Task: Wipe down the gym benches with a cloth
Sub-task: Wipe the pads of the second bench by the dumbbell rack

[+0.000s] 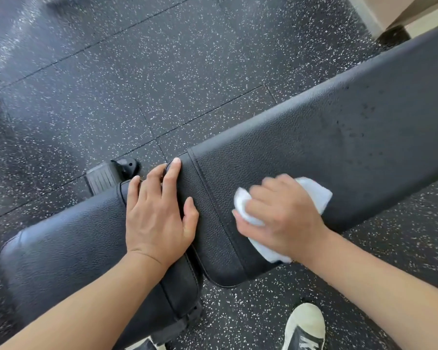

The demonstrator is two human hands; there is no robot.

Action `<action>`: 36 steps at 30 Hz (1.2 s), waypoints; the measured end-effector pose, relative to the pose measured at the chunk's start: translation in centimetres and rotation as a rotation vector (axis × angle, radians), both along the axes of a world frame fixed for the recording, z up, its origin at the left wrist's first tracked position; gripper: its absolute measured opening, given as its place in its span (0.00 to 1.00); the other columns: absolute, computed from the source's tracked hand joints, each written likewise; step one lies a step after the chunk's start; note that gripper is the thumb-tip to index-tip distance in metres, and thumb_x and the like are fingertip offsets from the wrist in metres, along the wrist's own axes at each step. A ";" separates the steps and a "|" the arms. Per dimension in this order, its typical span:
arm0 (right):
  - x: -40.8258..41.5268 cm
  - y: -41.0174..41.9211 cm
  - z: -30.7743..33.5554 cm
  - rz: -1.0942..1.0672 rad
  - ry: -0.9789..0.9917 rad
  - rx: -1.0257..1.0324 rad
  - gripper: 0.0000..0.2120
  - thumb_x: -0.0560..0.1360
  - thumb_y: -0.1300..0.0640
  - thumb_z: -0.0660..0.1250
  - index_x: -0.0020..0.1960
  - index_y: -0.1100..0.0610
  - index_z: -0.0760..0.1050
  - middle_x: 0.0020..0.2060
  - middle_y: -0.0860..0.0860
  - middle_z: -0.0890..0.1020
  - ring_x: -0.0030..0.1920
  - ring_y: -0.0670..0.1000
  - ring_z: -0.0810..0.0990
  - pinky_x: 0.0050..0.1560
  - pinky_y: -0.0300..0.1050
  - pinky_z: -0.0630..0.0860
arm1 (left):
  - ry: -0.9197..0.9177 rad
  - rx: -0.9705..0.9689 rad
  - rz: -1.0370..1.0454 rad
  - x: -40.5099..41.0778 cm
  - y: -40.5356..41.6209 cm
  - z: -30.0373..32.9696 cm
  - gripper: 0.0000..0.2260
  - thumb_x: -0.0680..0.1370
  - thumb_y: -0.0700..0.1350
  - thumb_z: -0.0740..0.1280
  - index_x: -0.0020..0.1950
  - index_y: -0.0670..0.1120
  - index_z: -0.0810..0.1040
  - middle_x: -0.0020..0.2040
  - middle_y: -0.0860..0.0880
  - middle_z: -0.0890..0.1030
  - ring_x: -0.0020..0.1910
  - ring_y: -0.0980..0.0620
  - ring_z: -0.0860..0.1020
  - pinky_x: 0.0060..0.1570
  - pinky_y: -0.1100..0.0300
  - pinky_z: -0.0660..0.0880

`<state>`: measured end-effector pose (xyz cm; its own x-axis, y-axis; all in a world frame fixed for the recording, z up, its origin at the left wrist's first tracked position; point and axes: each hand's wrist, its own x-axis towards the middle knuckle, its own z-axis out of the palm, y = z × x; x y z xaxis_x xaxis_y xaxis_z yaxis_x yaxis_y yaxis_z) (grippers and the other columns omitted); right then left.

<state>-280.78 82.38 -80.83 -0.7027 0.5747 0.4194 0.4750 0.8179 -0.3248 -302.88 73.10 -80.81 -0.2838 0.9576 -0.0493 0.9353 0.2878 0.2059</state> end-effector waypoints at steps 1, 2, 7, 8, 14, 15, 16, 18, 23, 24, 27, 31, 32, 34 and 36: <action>-1.9 1.4 0.0 -0.026 0.008 -0.004 0.16 0.77 0.53 0.71 0.33 0.56 0.72 0.30 0.52 0.69 0.33 0.55 0.67 0.35 0.51 0.65 | -0.001 -0.003 0.001 0.0 0.0 0.0 0.31 0.79 0.56 0.58 0.81 0.45 0.63 0.72 0.42 0.72 0.71 0.42 0.71 0.80 0.42 0.56; -3.9 2.9 0.1 -0.066 0.016 -0.019 0.16 0.77 0.52 0.72 0.33 0.56 0.72 0.30 0.52 0.71 0.33 0.56 0.69 0.36 0.52 0.66 | -0.001 -0.008 0.003 0.1 0.1 0.1 0.31 0.79 0.56 0.57 0.81 0.45 0.63 0.72 0.42 0.72 0.71 0.41 0.71 0.80 0.42 0.56; -13.3 9.3 0.8 -0.201 -0.110 -0.165 0.13 0.77 0.48 0.67 0.37 0.51 0.71 0.35 0.50 0.80 0.40 0.56 0.78 0.44 0.50 0.67 | 0.013 -0.007 0.006 0.3 0.2 0.3 0.31 0.79 0.56 0.57 0.81 0.44 0.64 0.72 0.41 0.72 0.71 0.41 0.71 0.79 0.41 0.57; -14.3 9.9 0.7 -0.187 -0.165 -0.202 0.12 0.78 0.46 0.64 0.38 0.49 0.70 0.38 0.49 0.81 0.44 0.55 0.80 0.47 0.50 0.67 | 0.013 -0.001 0.007 0.3 0.2 0.3 0.31 0.79 0.56 0.57 0.81 0.44 0.64 0.72 0.41 0.73 0.71 0.42 0.71 0.79 0.41 0.57; -10.4 6.4 0.7 -0.140 -0.084 -0.125 0.14 0.78 0.48 0.67 0.37 0.51 0.70 0.33 0.52 0.77 0.38 0.57 0.76 0.41 0.51 0.65 | 0.007 -0.004 0.014 0.2 0.1 0.1 0.32 0.79 0.56 0.58 0.81 0.45 0.64 0.72 0.41 0.73 0.70 0.41 0.71 0.79 0.41 0.57; -8.7 4.8 0.7 -0.114 -0.021 -0.106 0.15 0.77 0.50 0.68 0.35 0.52 0.69 0.31 0.52 0.74 0.35 0.58 0.73 0.39 0.52 0.65 | 0.005 -0.003 0.012 0.2 0.1 0.1 0.32 0.79 0.56 0.58 0.81 0.45 0.64 0.72 0.41 0.73 0.70 0.41 0.72 0.79 0.40 0.57; -6.7 3.2 0.7 -0.080 0.007 -0.095 0.16 0.77 0.51 0.69 0.35 0.53 0.68 0.30 0.52 0.72 0.33 0.57 0.71 0.37 0.52 0.66 | 0.004 0.000 0.009 0.2 0.1 0.1 0.32 0.79 0.56 0.58 0.81 0.45 0.64 0.72 0.41 0.73 0.70 0.41 0.72 0.79 0.40 0.58; -2.3 0.0 0.5 0.015 -0.010 -0.082 0.17 0.79 0.53 0.70 0.34 0.55 0.70 0.30 0.52 0.69 0.33 0.56 0.66 0.36 0.52 0.65 | 0.006 0.008 0.003 0.1 0.0 0.1 0.32 0.79 0.56 0.57 0.81 0.45 0.65 0.72 0.41 0.73 0.71 0.40 0.72 0.79 0.40 0.57; 5.1 1.2 -0.1 0.143 -0.079 0.041 0.14 0.78 0.56 0.72 0.36 0.55 0.72 0.33 0.48 0.66 0.34 0.53 0.61 0.37 0.49 0.61 | -0.001 0.020 0.007 0.1 0.0 0.0 0.32 0.79 0.55 0.58 0.81 0.44 0.65 0.71 0.40 0.74 0.70 0.40 0.72 0.79 0.39 0.58; 5.4 3.1 -0.3 0.063 -0.090 0.080 0.14 0.79 0.55 0.70 0.37 0.55 0.73 0.34 0.47 0.63 0.34 0.53 0.60 0.38 0.48 0.59 | -0.005 0.021 0.006 0.1 0.1 0.0 0.32 0.79 0.55 0.58 0.81 0.44 0.65 0.71 0.40 0.74 0.70 0.40 0.72 0.79 0.40 0.58; 3.5 8.6 -0.4 -0.339 -0.148 0.130 0.18 0.84 0.50 0.56 0.36 0.51 0.64 0.33 0.47 0.60 0.34 0.54 0.60 0.38 0.49 0.58 | -0.002 0.017 0.004 0.0 0.0 -0.1 0.32 0.79 0.55 0.58 0.81 0.44 0.65 0.71 0.40 0.73 0.70 0.40 0.73 0.79 0.40 0.58; -3.8 10.7 0.7 -0.624 -0.040 -0.047 0.16 0.76 0.49 0.68 0.35 0.52 0.67 0.30 0.53 0.73 0.34 0.60 0.73 0.39 0.50 0.64 | 0.004 0.015 -0.003 0.0 0.0 -0.1 0.32 0.79 0.56 0.57 0.81 0.44 0.64 0.71 0.40 0.73 0.69 0.39 0.73 0.79 0.40 0.58; -5.8 10.2 0.9 -0.607 -0.054 -0.065 0.15 0.76 0.49 0.68 0.35 0.53 0.69 0.31 0.53 0.75 0.35 0.60 0.74 0.39 0.50 0.64 | 0.004 0.018 -0.005 0.0 0.0 -0.1 0.32 0.79 0.56 0.57 0.81 0.44 0.64 0.71 0.40 0.73 0.69 0.39 0.73 0.79 0.39 0.58; -9.2 8.3 1.1 -0.511 -0.079 -0.086 0.15 0.76 0.49 0.68 0.35 0.53 0.70 0.32 0.52 0.77 0.36 0.59 0.76 0.40 0.51 0.63 | 0.000 0.019 -0.001 0.0 0.1 0.0 0.32 0.79 0.56 0.57 0.81 0.45 0.65 0.71 0.40 0.74 0.70 0.39 0.72 0.78 0.39 0.58; -10.6 5.7 1.2 -0.414 -0.090 -0.106 0.14 0.77 0.49 0.69 0.36 0.54 0.73 0.33 0.53 0.78 0.37 0.59 0.76 0.40 0.52 0.66 | -0.015 0.013 0.005 0.1 0.1 0.1 0.32 0.79 0.56 0.57 0.81 0.45 0.64 0.71 0.40 0.73 0.70 0.40 0.72 0.78 0.39 0.58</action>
